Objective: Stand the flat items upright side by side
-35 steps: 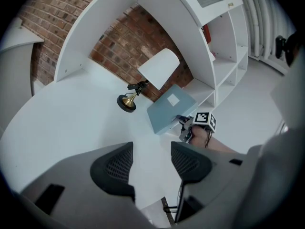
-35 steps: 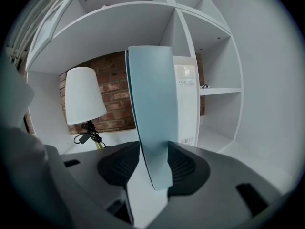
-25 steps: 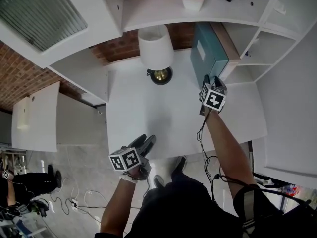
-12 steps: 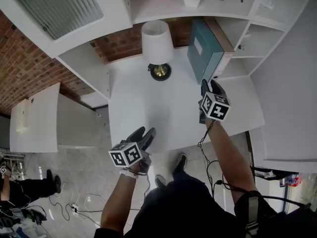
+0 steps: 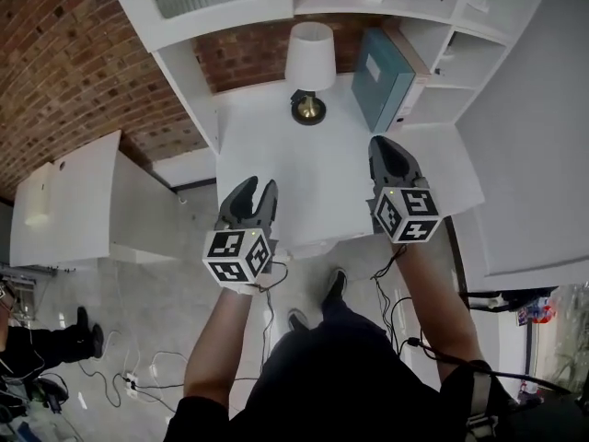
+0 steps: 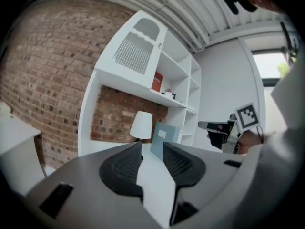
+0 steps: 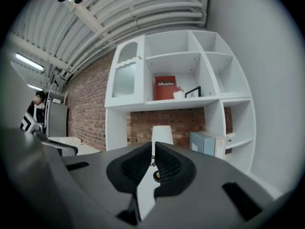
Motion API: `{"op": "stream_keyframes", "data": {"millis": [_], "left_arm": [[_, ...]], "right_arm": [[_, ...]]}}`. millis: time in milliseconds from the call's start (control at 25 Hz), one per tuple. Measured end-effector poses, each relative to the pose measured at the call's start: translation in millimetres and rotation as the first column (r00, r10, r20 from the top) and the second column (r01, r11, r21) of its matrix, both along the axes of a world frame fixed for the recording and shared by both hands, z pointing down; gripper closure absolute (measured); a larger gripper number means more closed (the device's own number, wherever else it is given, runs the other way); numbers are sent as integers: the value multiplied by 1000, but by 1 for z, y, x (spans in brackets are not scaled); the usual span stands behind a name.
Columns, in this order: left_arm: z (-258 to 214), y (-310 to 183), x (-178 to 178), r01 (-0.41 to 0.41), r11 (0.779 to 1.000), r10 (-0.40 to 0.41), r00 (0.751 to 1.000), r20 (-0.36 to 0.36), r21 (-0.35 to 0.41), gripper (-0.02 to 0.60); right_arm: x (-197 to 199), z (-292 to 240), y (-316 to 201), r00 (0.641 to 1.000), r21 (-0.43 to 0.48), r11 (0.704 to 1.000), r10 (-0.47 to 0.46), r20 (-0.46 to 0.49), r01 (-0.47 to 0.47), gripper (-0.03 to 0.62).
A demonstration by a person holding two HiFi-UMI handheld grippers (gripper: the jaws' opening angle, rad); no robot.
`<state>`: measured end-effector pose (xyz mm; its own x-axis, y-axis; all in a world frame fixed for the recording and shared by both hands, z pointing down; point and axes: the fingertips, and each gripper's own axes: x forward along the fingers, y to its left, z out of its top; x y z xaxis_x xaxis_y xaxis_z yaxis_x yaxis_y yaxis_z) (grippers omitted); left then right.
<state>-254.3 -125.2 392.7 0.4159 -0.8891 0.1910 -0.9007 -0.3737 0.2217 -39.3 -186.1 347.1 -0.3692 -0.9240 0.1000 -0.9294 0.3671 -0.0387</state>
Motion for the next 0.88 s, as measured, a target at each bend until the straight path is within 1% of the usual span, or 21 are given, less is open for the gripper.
{"op": "stream_keyframes", "data": {"millis": [80, 200, 320, 480, 680, 880], "left_arm": [[-17, 11, -2, -15, 997, 9, 997, 78, 73, 455], [-36, 27, 0, -47, 988, 27, 991, 133, 150, 473], [-52, 44, 0, -52, 979, 23, 990, 142, 199, 494], [-73, 62, -2, -25, 971, -14, 987, 159, 238, 514], [-104, 79, -13, 15, 954, -71, 982, 178, 298, 515], [-117, 89, -14, 68, 948, -123, 979, 162, 312, 515]], "right_arm": [[-20, -13, 24, 999, 49, 999, -23, -45, 25, 577], [-41, -24, 54, 996, 91, 995, -31, -79, 38, 586], [-55, -33, 75, 993, 137, 990, -21, -116, 37, 594], [-58, -48, 92, 995, 182, 982, -24, -94, 41, 594], [-65, -68, 108, 993, 232, 968, -73, -94, 94, 594], [-57, -83, 121, 986, 271, 950, -135, -96, 156, 594]]}}
